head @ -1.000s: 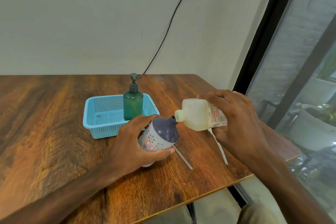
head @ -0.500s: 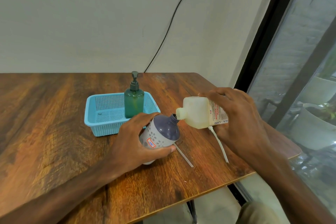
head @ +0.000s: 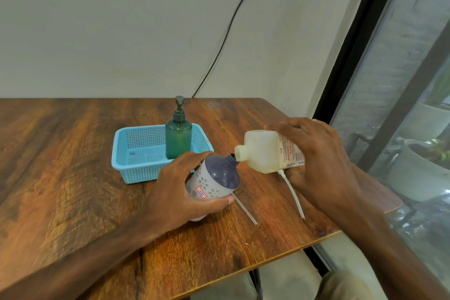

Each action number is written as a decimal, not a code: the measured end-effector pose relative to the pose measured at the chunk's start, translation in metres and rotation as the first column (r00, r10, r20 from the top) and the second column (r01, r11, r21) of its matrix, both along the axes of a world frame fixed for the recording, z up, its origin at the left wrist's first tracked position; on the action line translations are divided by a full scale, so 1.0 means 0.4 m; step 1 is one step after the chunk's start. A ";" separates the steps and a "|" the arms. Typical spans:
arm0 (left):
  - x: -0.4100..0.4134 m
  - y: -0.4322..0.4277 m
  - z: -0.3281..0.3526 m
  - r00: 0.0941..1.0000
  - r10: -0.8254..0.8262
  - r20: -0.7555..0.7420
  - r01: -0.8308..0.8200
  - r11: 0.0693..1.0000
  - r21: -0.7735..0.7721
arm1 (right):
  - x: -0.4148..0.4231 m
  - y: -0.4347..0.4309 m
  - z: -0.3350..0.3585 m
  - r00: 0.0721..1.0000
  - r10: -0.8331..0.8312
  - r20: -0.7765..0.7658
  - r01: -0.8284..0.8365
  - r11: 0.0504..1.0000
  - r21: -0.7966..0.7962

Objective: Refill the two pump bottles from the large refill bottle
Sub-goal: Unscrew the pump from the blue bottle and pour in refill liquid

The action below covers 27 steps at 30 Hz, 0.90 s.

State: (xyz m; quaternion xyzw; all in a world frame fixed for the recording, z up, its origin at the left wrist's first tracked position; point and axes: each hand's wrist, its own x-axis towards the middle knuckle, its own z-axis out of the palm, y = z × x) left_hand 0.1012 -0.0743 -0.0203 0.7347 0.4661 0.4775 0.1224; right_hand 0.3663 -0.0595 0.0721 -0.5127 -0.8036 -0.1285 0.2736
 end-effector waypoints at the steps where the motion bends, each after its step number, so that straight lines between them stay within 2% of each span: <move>1: 0.000 0.000 0.000 1.000 0.001 -0.002 -0.001 1.000 0.001 | 0.000 -0.001 0.001 1.000 0.000 -0.001 0.000 1.000 -0.001; 7: -0.003 0.004 -0.008 1.000 0.019 -0.018 -0.019 1.000 -0.021 | -0.004 -0.007 0.010 1.000 -0.009 0.001 0.009 0.999 -0.046; 27: -0.004 0.005 -0.008 1.000 0.006 -0.011 -0.006 1.000 -0.009 | -0.004 -0.007 0.015 0.998 -0.037 0.050 0.040 0.998 -0.052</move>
